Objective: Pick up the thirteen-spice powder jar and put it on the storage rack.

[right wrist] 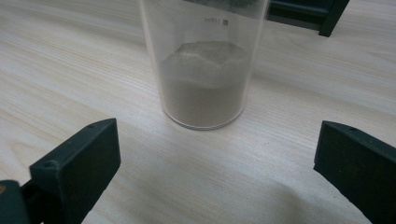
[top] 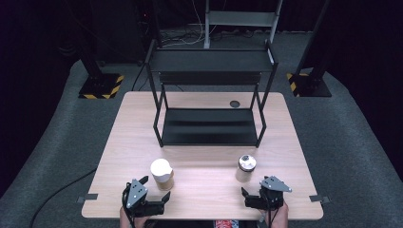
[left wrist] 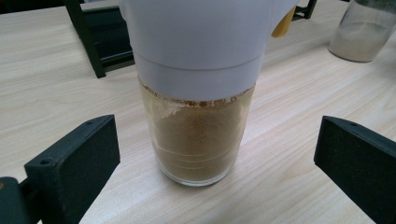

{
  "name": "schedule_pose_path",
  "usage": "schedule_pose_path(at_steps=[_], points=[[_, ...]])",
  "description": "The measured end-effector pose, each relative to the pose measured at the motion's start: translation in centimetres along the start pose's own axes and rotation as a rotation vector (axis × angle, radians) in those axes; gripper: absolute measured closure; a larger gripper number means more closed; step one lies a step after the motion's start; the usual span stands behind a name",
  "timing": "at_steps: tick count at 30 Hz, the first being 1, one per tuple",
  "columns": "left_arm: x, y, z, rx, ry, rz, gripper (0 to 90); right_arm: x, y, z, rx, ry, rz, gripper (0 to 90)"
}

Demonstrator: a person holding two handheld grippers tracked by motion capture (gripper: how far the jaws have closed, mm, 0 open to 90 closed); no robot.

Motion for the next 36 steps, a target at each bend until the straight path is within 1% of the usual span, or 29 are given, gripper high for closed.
schedule_pose_path(at_steps=[3,10,14,18,25,33,36], points=[[0.2,0.1,-0.4,-0.009,0.004,-0.002,0.0,0.4,0.0,0.1,0.004,0.015,-0.021,0.0],[0.4,0.6,-1.2,-0.020,0.013,0.000,0.0,0.3,-0.3,0.2,0.019,0.006,-0.028,0.0],[0.5,0.9,-1.6,-0.014,0.015,0.007,0.0,0.2,-0.3,0.1,0.017,0.003,-0.026,0.0],[0.5,1.0,-2.1,-0.015,0.016,0.007,0.0,0.2,-0.1,0.1,0.007,0.005,-0.024,0.1],[0.5,1.3,-2.9,-0.017,0.011,0.004,0.0,0.3,-0.1,0.1,0.008,0.009,-0.024,0.3],[0.2,1.1,-3.7,-0.029,0.032,0.022,0.0,0.2,0.0,0.0,-0.001,0.008,-0.018,0.4],[0.1,1.2,-4.0,-0.035,0.036,0.020,0.0,0.2,-0.1,0.0,0.002,0.006,-0.022,0.5]])
Point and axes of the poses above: each handheld gripper's, and its own axes: z roughly backward along the jaws, y roughly out of its top, x roughly to its right, the point moved 4 cm from there along -z, roughly forward along the jaws, and after that the axes turned 6 degrees about y, right-handed, at the moved point
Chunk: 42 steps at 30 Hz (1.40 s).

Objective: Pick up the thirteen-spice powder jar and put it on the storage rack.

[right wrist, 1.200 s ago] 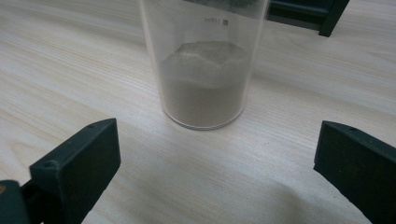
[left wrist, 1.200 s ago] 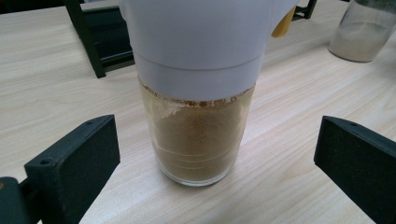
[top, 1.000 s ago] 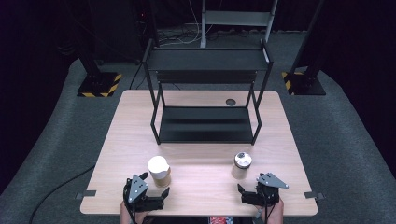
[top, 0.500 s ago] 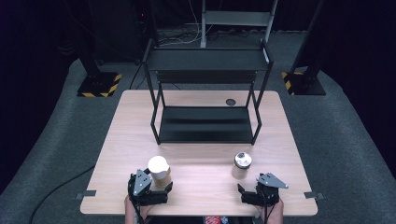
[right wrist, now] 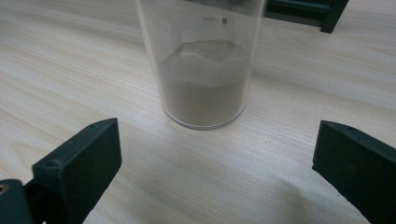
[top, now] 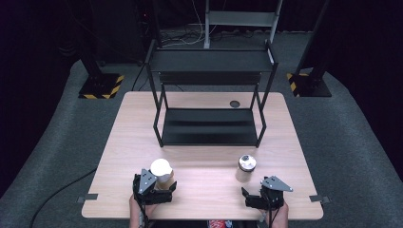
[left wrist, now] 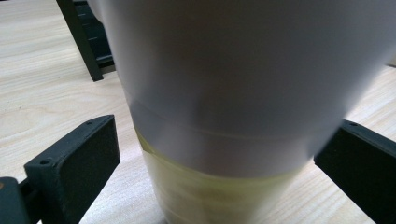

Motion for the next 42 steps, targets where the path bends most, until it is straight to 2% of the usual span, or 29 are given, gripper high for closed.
schedule_pose_path(at_steps=[4,6,10,18,23,33,42], points=[[0.0,0.3,-0.2,-0.008,-0.002,-0.013,2.1,0.0,0.0,0.0,-0.001,0.001,0.000,0.5],[0.0,0.4,-0.4,-0.016,-0.002,-0.007,4.9,0.0,0.0,0.0,-0.001,0.003,0.000,0.5],[0.1,0.6,-0.7,-0.031,0.001,0.004,12.4,0.1,0.0,0.0,-0.003,0.005,0.001,0.6],[-0.1,0.5,-0.7,-0.024,-0.012,0.007,29.0,0.1,0.0,0.0,0.001,0.006,-0.003,0.9],[-0.1,0.5,-0.6,-0.025,-0.012,-0.006,29.6,0.1,0.0,0.0,0.001,0.005,-0.002,1.0],[-0.4,0.6,-0.7,-0.022,-0.044,-0.019,29.8,0.2,-0.2,0.1,0.011,0.012,-0.007,1.1],[-0.7,1.3,-0.3,-0.011,-0.057,-0.035,29.9,0.3,-0.3,0.1,0.016,0.016,-0.010,1.3]])
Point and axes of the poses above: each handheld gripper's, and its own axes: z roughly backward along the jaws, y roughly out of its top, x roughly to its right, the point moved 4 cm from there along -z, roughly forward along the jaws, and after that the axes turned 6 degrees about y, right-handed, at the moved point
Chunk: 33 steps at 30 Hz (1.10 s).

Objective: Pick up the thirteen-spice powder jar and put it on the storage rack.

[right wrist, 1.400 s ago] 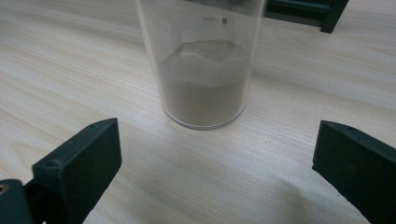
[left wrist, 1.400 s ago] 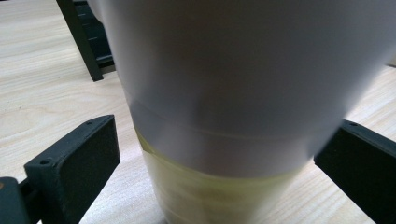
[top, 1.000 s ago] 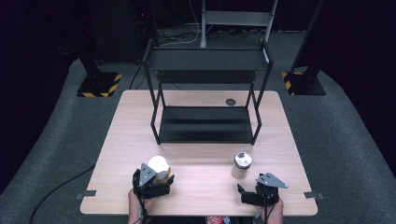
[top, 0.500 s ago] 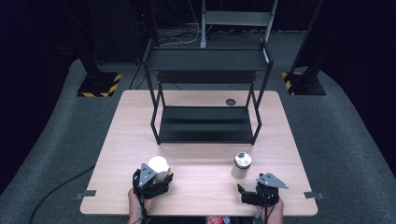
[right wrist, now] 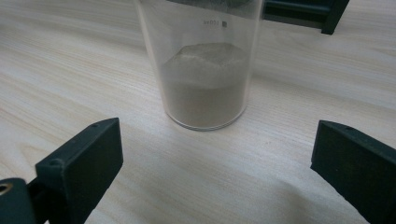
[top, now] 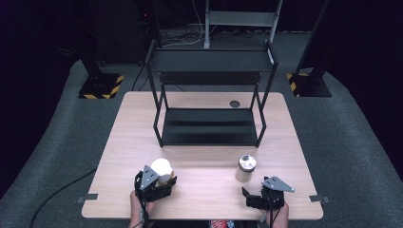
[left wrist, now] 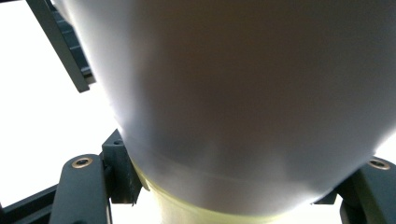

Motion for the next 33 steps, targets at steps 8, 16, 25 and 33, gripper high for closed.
schedule_pose_path(at_steps=[8,16,25,33], points=[[-0.4,0.8,0.3,0.012,-0.004,-0.014,29.9,0.1,-0.1,0.1,0.007,0.003,-0.003,1.3],[-0.9,1.7,0.5,0.022,0.003,-0.026,29.9,0.0,-0.1,0.1,0.006,0.002,-0.003,1.4],[-1.5,2.6,0.6,0.038,0.007,-0.041,29.9,0.1,-0.1,0.0,0.003,0.005,-0.001,1.4],[-1.9,3.4,0.5,0.044,0.007,-0.042,30.0,0.1,-0.1,0.0,0.003,0.006,-0.006,1.4]])
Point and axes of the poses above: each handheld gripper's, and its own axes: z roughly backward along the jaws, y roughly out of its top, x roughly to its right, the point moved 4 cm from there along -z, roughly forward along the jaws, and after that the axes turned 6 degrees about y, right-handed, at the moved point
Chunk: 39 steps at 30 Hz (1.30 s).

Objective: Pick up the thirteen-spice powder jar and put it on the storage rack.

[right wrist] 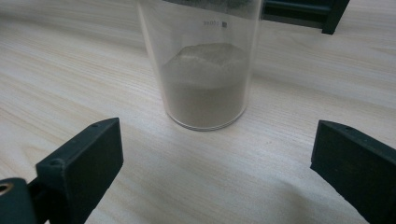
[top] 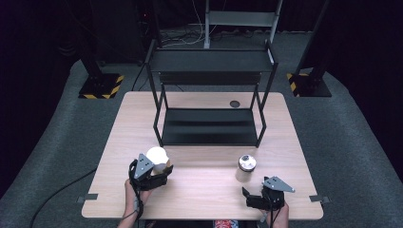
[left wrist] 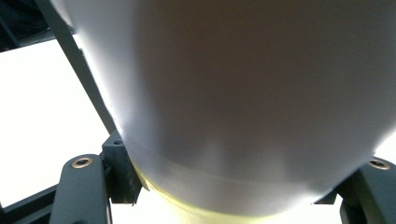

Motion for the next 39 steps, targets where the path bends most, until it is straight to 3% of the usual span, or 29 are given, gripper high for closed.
schedule_pose_path(at_steps=[21,26,39], points=[[-1.5,2.0,-1.4,0.002,-0.015,0.000,30.0,0.2,-0.1,0.1,0.008,0.013,-0.004,1.5],[-2.1,2.8,-1.5,0.013,-0.025,0.011,30.0,0.2,-0.1,0.1,0.009,0.014,-0.006,1.5],[-3.6,6.0,-2.0,0.014,-0.037,-0.010,30.0,0.3,-0.2,0.1,0.015,0.019,-0.006,1.5]])
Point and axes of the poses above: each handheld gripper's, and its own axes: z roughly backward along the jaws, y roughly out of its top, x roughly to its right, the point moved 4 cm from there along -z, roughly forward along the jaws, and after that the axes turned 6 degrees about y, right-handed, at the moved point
